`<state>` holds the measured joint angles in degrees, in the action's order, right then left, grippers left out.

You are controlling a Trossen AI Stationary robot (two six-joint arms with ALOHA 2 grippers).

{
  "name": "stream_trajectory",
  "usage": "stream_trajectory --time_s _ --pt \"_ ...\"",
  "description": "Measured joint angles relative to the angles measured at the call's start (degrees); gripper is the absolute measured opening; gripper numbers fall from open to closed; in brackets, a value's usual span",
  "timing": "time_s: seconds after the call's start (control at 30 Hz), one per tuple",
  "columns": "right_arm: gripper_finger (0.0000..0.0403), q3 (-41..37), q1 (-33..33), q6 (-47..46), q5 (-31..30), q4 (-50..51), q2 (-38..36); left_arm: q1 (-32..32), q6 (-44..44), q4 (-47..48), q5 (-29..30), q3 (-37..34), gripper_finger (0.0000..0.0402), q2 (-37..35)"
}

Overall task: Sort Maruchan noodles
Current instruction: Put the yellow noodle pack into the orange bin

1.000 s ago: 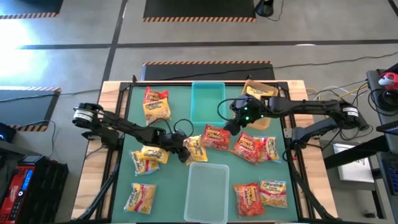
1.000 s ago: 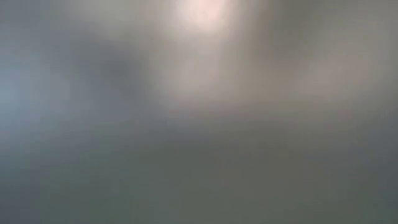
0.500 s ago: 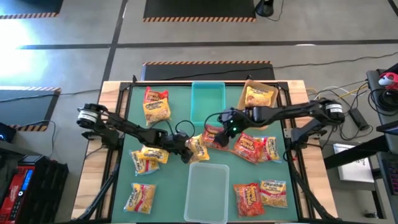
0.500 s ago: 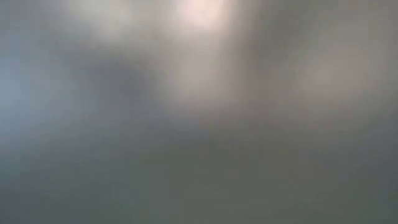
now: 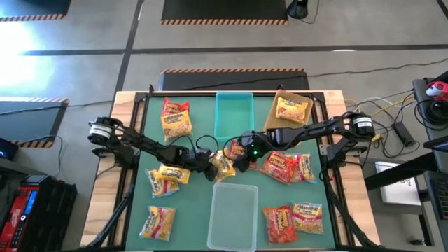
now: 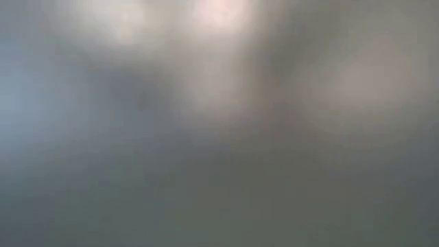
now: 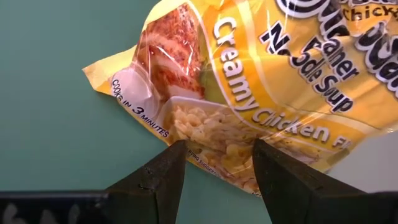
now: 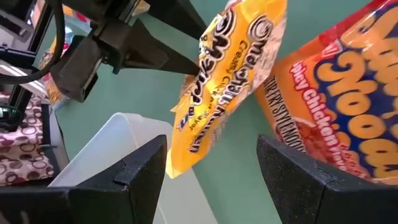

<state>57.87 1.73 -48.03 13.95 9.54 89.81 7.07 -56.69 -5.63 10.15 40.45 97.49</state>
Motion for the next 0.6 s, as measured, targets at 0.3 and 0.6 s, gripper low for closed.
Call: stream_trajectory --time_s 0.3,0.6 --pt "0.0235 -0.04 -0.13 -1.49 -2.11 -5.16 2.48 -0.07 -0.63 -1.86 2.58 -0.04 0.0168 0.09" --pt "0.0235 -0.04 -0.12 -1.94 -4.02 -7.30 5.90 -0.07 -2.66 -5.36 3.42 0.02 0.0168 2.55"
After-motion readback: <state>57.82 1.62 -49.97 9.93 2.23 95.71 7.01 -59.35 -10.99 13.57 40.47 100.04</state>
